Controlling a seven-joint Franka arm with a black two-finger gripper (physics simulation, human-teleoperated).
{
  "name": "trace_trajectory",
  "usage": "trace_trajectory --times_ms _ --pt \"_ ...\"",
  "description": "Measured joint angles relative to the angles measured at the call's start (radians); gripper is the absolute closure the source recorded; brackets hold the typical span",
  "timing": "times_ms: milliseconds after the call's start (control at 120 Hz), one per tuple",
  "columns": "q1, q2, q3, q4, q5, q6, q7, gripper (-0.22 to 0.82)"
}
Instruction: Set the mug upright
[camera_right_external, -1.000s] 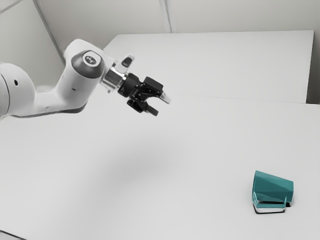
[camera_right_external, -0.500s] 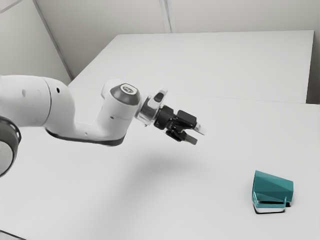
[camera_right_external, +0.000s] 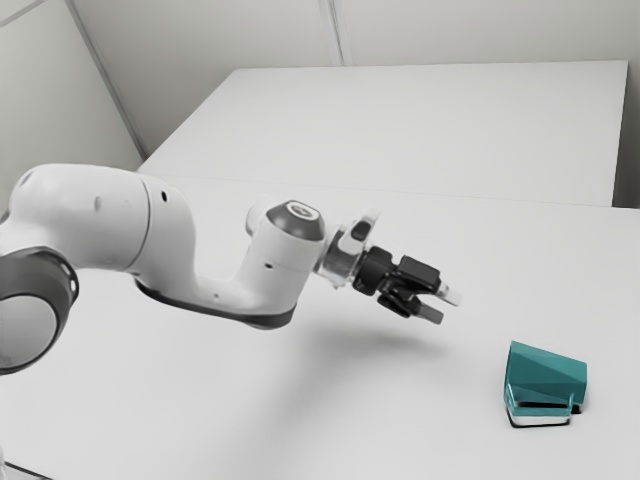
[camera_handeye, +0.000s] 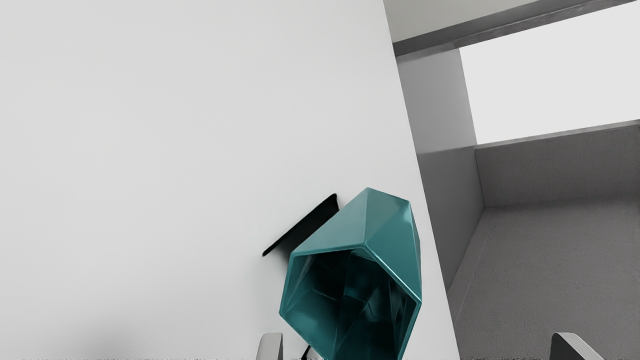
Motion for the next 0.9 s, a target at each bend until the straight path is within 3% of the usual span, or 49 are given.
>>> trace_trajectory --times_ms 900 --pt "-0.165 0.186 0.01 0.155 -0.117 0.009 -0.056 0.02"
